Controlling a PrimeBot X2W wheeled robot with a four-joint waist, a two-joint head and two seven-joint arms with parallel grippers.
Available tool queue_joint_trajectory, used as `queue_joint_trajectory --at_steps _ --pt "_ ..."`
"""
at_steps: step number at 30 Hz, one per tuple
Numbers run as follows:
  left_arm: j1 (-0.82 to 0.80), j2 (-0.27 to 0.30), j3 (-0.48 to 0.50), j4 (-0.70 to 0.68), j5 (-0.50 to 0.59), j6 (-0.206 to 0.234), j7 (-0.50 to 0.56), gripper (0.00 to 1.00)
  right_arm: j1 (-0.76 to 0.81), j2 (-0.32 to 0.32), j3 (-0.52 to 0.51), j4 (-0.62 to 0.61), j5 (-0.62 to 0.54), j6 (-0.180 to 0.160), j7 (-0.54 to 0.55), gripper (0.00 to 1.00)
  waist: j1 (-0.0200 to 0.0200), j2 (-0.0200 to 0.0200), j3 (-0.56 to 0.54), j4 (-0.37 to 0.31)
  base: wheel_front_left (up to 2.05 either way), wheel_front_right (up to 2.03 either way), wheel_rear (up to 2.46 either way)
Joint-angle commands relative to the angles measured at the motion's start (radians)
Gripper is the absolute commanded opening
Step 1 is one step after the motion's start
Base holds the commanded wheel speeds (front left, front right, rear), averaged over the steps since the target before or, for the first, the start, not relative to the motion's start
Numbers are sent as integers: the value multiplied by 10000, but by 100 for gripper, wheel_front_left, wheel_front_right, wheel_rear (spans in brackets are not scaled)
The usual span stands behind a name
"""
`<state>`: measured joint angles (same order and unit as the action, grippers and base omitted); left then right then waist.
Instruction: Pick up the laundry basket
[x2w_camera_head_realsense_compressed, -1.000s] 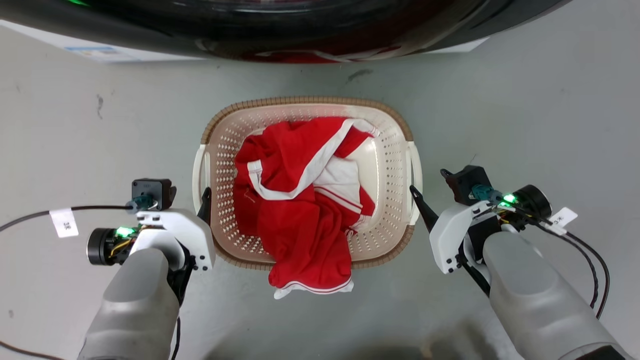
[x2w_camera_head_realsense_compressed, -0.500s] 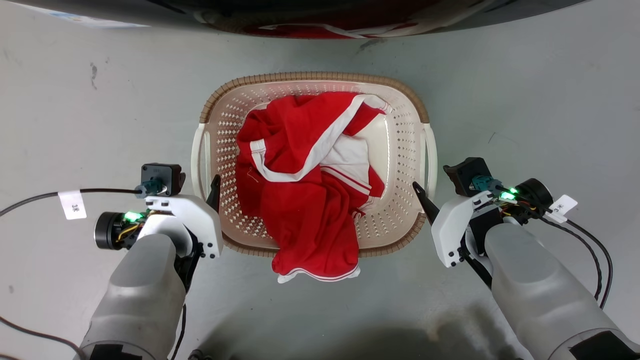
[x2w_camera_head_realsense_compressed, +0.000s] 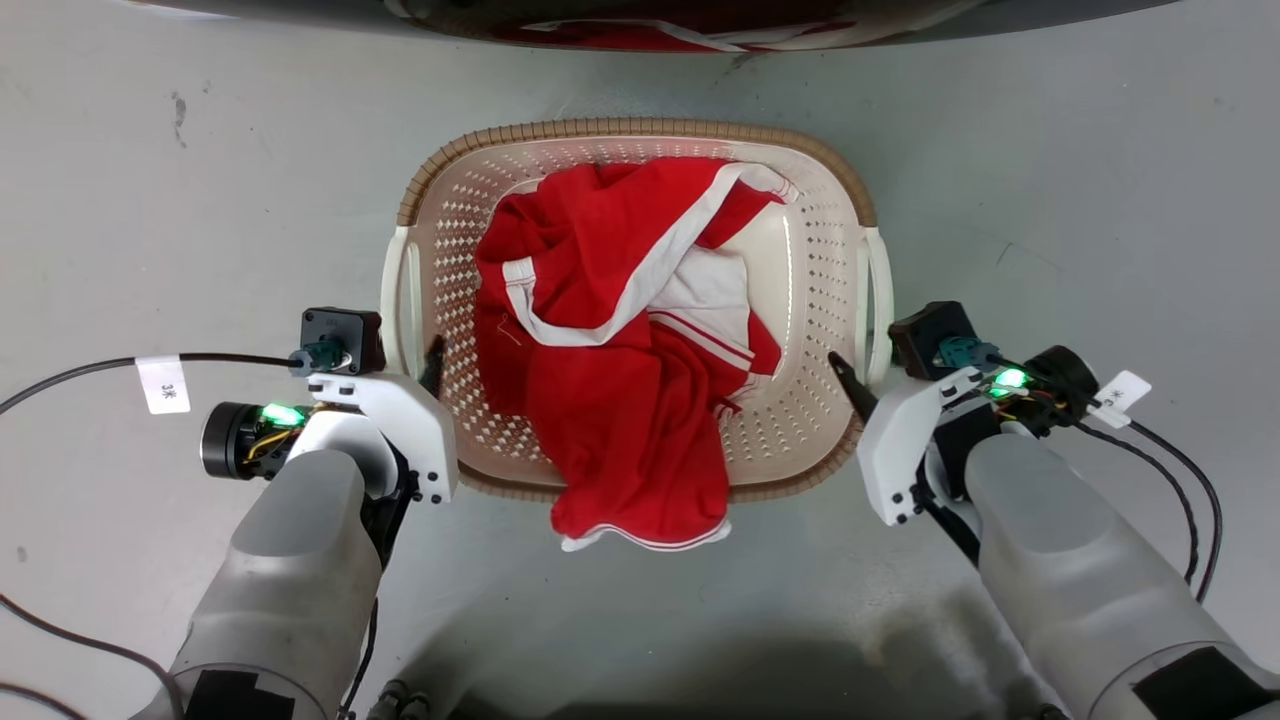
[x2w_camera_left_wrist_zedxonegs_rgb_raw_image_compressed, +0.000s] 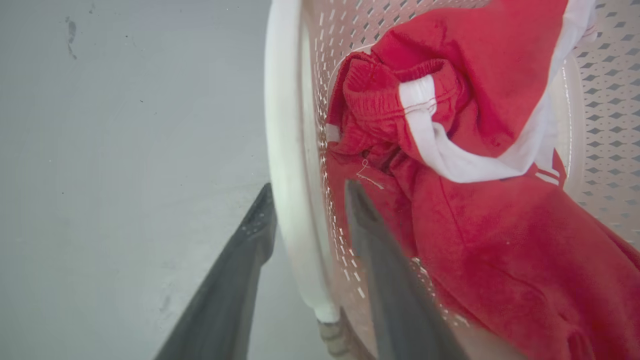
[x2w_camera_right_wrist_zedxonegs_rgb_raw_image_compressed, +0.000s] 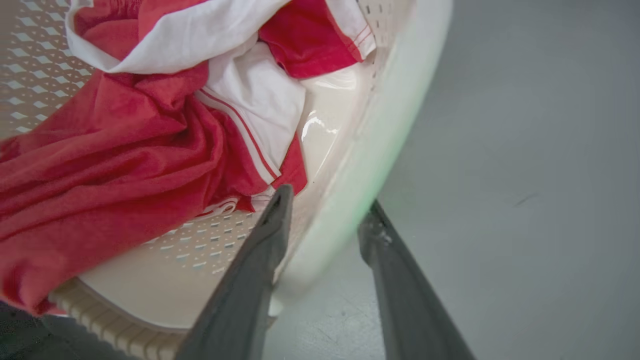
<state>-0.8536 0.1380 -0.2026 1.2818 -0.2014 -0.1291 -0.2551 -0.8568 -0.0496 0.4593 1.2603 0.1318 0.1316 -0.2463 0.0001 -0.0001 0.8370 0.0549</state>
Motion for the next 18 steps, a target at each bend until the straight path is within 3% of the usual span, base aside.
queue_joint_trajectory --at_steps 1,9,18 --pt "-131 -36 -26 13 -66 -6 24 0 -158 -14 22 33 9 -18 -11 0 -1 1 -3 7 0 0 0" --pt "82 -99 -276 41 -136 6 52 0 175 -29 329 148 214 5 146 0 -1 1 -502 62 0 0 0" --pt "727 -187 -555 43 -384 5 362 0 919 -14 1049 7 908 5 555 0 -1 1 -1974 -70 0 0 0"
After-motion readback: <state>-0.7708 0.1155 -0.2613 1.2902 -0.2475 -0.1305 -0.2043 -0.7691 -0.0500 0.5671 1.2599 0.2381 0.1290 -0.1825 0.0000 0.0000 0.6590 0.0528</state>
